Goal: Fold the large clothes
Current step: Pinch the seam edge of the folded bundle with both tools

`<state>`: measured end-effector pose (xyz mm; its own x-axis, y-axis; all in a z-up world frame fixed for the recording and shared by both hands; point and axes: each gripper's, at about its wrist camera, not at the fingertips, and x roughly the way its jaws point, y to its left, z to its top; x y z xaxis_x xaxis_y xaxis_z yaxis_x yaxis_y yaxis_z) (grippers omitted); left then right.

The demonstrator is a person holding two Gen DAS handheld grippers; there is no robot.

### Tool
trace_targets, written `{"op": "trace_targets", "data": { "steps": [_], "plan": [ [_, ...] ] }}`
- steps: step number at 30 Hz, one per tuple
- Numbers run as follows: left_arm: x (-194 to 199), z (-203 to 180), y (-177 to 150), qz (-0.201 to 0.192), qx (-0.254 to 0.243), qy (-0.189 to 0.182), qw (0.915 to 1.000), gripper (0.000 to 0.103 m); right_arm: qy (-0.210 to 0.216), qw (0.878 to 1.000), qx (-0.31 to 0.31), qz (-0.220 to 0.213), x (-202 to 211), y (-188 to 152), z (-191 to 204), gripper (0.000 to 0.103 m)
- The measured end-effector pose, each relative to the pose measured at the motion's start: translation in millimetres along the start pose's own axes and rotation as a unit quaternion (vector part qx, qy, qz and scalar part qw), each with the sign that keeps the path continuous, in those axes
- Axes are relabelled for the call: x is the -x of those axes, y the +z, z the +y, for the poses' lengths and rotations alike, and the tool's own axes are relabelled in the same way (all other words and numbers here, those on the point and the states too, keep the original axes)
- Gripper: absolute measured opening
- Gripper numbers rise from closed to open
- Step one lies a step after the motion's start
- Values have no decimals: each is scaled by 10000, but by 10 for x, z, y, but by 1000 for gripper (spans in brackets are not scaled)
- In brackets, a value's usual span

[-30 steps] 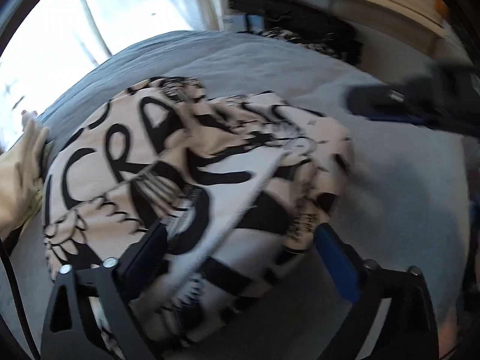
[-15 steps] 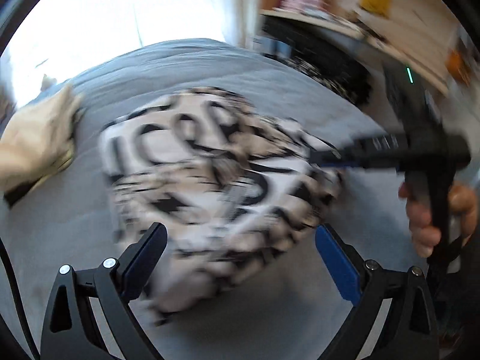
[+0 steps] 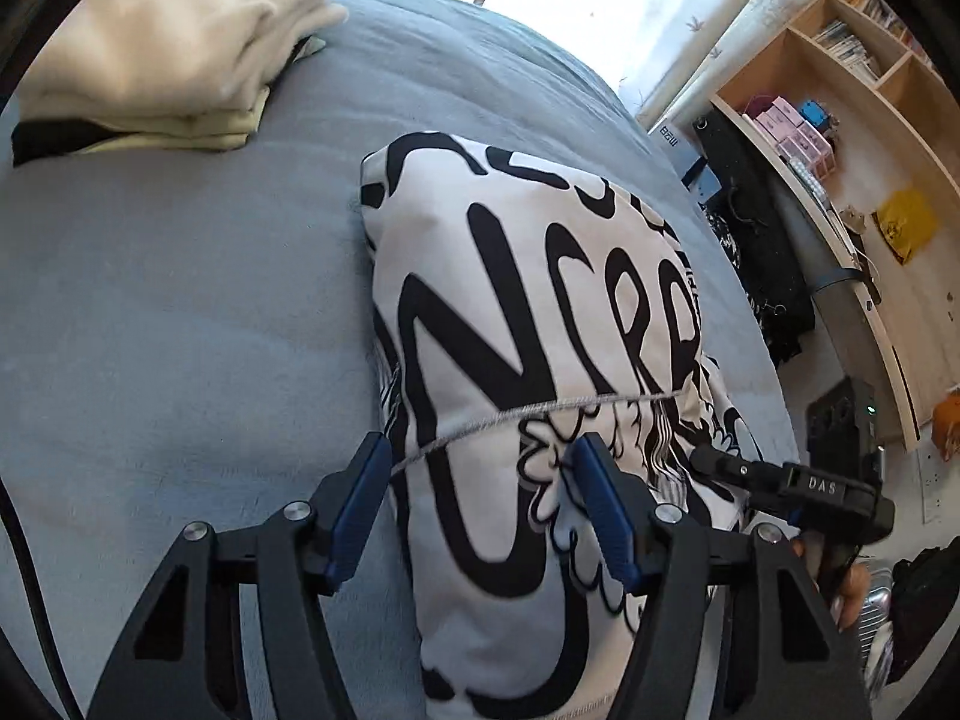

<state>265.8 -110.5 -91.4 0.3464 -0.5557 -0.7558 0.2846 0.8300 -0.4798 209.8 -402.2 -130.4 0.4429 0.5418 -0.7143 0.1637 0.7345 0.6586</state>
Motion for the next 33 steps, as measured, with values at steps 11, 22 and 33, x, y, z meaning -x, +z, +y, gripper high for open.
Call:
{"op": "trace_targets", "data": {
  "steps": [11,22,33],
  "plan": [
    [-26,-515,0,-66,-729,-4,9973,57,-612,9824,902,-1514,1064,-289,511,10],
    [-407,-1043,-226,-183,-1797,847,9799,55,-1018,9848,-56,-1406,731,-453,-418,10],
    [-407,-1179,-275,-124,-1978,913,9759,68,-926,9871,45,-1302,1069,-218,-137,44]
  ]
}}
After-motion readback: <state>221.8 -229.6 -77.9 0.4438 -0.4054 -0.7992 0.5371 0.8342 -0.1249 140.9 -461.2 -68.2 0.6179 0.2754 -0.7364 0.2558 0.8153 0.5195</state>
